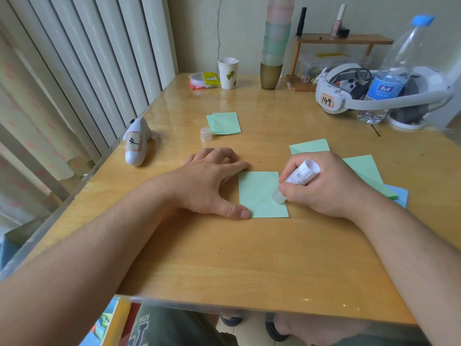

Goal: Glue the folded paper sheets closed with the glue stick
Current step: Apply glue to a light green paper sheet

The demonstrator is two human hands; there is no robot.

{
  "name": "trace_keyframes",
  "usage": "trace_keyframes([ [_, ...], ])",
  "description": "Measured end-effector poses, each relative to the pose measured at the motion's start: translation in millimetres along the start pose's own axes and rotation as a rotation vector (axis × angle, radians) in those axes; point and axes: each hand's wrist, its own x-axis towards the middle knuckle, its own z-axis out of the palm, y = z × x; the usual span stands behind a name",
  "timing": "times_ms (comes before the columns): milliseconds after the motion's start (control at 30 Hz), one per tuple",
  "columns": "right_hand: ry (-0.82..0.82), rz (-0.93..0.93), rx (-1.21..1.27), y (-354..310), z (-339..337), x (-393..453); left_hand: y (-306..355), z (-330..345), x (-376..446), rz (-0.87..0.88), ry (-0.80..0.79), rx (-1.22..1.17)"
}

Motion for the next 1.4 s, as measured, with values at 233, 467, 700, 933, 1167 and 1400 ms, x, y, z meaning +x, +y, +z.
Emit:
trace_keyframes([
  [233,0.071,0.001,0.025,3.9,1.3,4.6,-0.2,1.1,0.5,0.0,0.006,0.003],
  [467,0.204,-0.066,0.298,-1.5,4.5,8.5,0.9,0.8,0.7,-0.008,0.002,-0.002],
  [700,0.038,-0.092,0.191,-11.3,29.0,9.9,2.4,0.2,0.6,-0.017,-0.004,0.009],
  [933,-0.036,-0.062,0.143,-15.9,33.3,8.8,2.8,-0.5,0.7,-0.005,0.0,0.011],
  [1167,-0.062,-0.052,0.052,-20.6,34.0,7.0,0.1,-1.2,1.1,0.003,-0.012,0.002],
  [1400,-0.056,-0.063,0.045,-16.9,29.4,6.1,1.8,-1.8,-0.2,-0.01,-0.017,-0.007],
])
